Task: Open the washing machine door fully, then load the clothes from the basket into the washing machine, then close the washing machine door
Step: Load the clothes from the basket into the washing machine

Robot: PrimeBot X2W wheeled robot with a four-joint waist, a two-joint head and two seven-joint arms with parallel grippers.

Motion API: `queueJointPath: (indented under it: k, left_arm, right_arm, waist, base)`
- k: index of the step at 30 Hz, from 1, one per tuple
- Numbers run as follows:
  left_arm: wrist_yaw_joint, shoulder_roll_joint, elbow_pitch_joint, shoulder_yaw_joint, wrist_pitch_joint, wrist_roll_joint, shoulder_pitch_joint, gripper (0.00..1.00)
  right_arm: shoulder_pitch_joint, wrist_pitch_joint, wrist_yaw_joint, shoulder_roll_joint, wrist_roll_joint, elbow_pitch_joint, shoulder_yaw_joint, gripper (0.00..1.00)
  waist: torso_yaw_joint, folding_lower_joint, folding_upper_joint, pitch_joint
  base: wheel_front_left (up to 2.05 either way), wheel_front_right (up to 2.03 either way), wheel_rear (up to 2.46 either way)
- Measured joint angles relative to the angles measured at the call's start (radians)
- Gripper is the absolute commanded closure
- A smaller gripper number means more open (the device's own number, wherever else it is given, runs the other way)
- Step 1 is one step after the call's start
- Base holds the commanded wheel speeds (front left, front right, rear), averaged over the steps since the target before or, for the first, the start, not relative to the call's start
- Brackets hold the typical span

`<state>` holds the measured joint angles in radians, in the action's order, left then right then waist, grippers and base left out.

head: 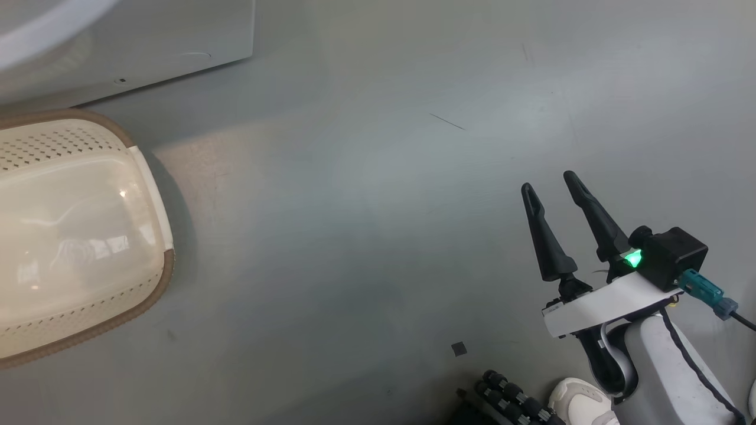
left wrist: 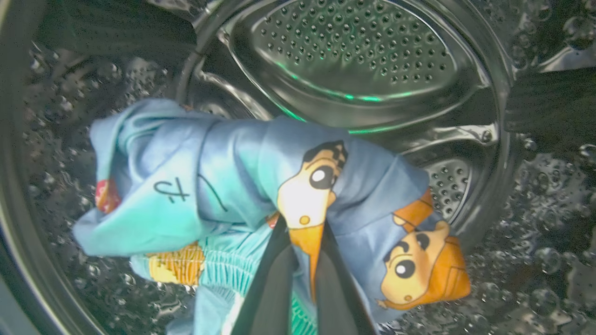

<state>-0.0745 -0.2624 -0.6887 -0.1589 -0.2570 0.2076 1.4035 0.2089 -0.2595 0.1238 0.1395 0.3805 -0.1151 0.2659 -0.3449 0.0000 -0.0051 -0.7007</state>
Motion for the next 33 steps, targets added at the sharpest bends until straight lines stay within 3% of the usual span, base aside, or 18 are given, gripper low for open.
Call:
queueJointPath:
  k: [5, 22, 33]
  left_arm:
    - [-0.008, -0.037, 0.007, -0.01, 0.0, -0.026, -0.001, 1.0]
    - [-0.007, -0.043, -0.012, 0.006, 0.0, -0.064, 0.0, 1.0]
    - [-0.007, -0.073, -0.126, 0.013, 0.0, -0.089, 0.0, 1.0]
  right_arm:
    - [0.001, 0.0, 0.0, -0.007, 0.002, 0.0, 0.028, 0.0]
    - [-0.001, 0.0, 0.0, -0.01, 0.01, 0.006, 0.007, 0.0]
    - [-0.001, 0.0, 0.0, -0.01, 0.01, 0.005, 0.007, 0.0]
  waist:
    - [-0.022, 0.0, 0.0, -0.007]
    - [-0.055, 0.0, 0.0, -0.059]
    - [-0.057, 0.0, 0.0, -0.059]
  base:
    - [0.0, 0.0, 0.0]
    - [0.0, 0.0, 0.0]
    - [0.0, 0.0, 0.0]
